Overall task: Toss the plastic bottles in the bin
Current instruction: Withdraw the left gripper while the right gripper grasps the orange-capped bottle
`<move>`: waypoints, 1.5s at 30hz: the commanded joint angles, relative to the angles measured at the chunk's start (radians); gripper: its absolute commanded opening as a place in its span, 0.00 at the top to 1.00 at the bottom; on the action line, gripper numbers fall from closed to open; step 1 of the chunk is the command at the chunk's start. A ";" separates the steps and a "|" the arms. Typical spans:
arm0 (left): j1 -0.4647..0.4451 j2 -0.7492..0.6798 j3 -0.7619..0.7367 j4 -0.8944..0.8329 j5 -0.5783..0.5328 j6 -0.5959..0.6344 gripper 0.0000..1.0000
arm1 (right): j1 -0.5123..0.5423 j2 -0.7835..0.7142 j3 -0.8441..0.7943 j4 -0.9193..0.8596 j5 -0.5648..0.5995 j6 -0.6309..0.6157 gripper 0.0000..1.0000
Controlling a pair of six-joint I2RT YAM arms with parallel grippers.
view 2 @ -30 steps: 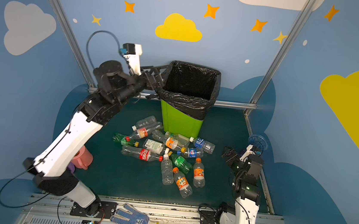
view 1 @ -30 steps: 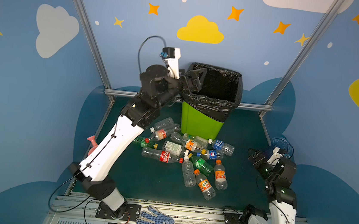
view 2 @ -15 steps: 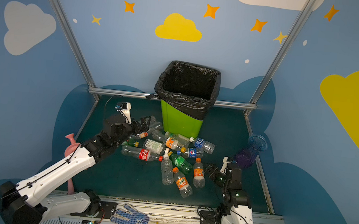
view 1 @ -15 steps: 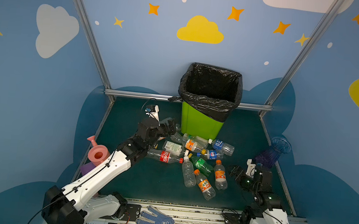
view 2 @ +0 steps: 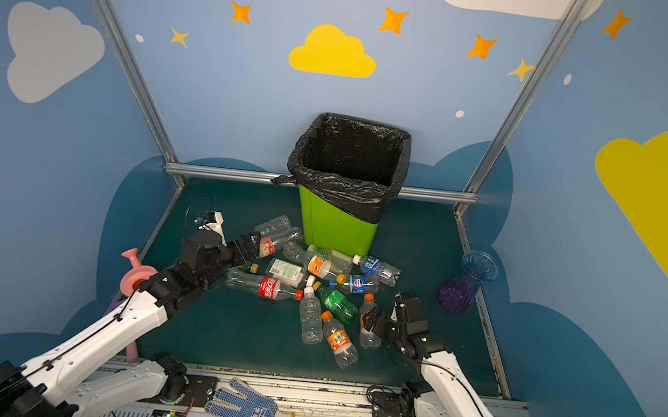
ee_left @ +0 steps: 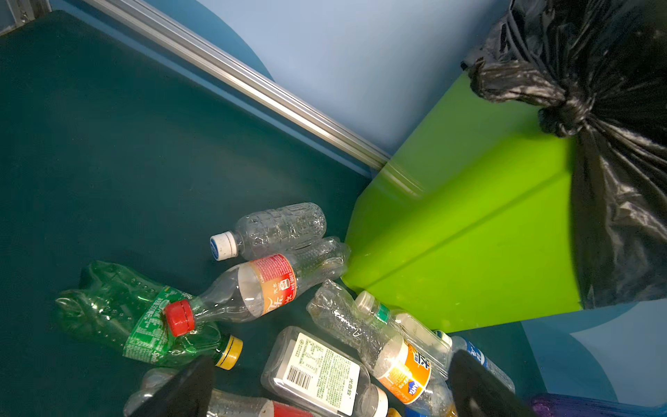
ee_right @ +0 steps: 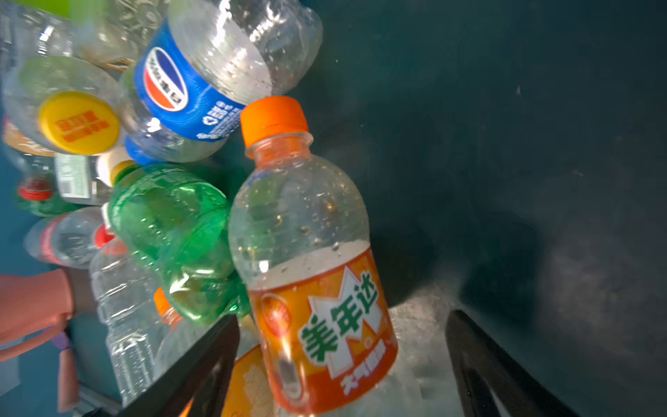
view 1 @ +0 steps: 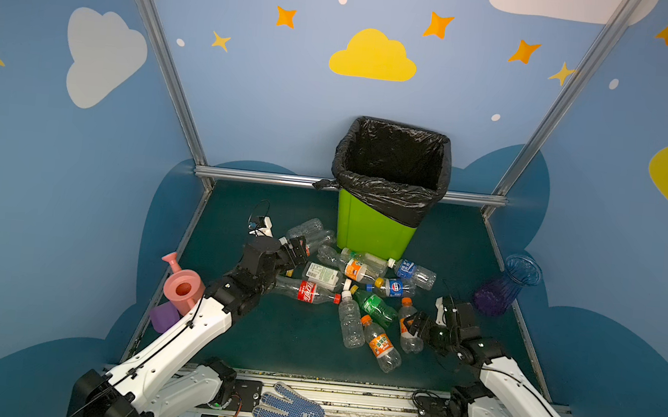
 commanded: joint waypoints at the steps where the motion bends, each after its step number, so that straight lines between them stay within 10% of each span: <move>1: 0.011 -0.011 -0.010 -0.033 -0.012 -0.022 0.00 | 0.019 0.050 0.047 0.001 0.064 -0.016 0.13; 14: 0.047 -0.038 -0.043 -0.050 -0.016 -0.028 0.00 | 0.022 0.070 0.062 -0.060 0.173 0.050 0.33; 26: 0.066 -0.055 -0.062 -0.058 -0.005 -0.040 0.00 | 0.022 0.148 0.092 -0.048 0.172 0.026 0.20; 37: 0.088 -0.099 -0.099 -0.073 -0.021 -0.041 0.00 | 0.017 0.152 0.124 -0.053 0.194 0.013 0.58; 45: 0.106 -0.097 -0.132 -0.080 -0.037 -0.061 0.00 | 0.011 0.034 0.353 -0.138 0.254 -0.137 0.58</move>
